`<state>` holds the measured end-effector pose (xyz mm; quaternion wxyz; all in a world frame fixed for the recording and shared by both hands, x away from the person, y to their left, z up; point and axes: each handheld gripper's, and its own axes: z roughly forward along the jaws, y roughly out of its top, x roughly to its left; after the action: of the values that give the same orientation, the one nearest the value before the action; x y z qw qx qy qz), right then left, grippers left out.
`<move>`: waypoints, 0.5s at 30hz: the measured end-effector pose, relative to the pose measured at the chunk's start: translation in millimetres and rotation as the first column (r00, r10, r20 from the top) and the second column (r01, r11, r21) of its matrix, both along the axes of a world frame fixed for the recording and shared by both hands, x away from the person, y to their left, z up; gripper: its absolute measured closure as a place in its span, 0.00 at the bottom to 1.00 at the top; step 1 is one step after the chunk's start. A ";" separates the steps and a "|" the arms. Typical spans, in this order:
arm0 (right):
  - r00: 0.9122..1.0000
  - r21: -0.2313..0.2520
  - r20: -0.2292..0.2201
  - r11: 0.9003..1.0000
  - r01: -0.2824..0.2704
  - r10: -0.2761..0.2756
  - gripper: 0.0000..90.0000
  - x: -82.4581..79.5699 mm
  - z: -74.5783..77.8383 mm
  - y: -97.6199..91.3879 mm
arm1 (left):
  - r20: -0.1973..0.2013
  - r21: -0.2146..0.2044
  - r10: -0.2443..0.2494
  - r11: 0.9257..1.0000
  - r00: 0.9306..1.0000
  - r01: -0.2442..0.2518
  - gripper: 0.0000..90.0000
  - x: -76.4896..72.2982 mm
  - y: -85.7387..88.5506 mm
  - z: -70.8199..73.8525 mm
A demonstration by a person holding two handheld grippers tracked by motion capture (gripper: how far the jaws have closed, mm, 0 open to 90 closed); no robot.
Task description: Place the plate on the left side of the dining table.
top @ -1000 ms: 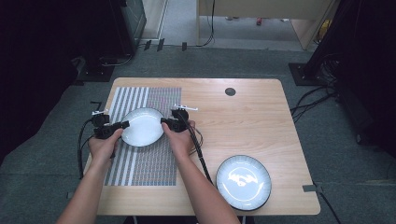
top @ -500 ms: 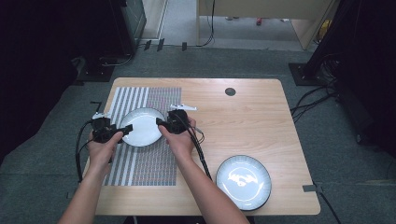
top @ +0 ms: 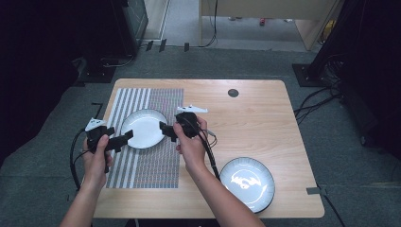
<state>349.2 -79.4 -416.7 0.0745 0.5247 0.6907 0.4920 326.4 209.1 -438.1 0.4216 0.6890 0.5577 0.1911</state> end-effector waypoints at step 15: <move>0.998 0.008 0.057 0.999 0.041 -0.041 0.32 -30.4 16.2 -60.0 | 0.081 0.010 -0.007 1.000 0.997 0.006 0.18 -37.3 0.8 11.9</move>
<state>318.8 -139.4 -400.5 0.1025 0.5249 0.6757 0.5073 289.2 210.0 -426.2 0.4410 0.6846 0.5370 0.2202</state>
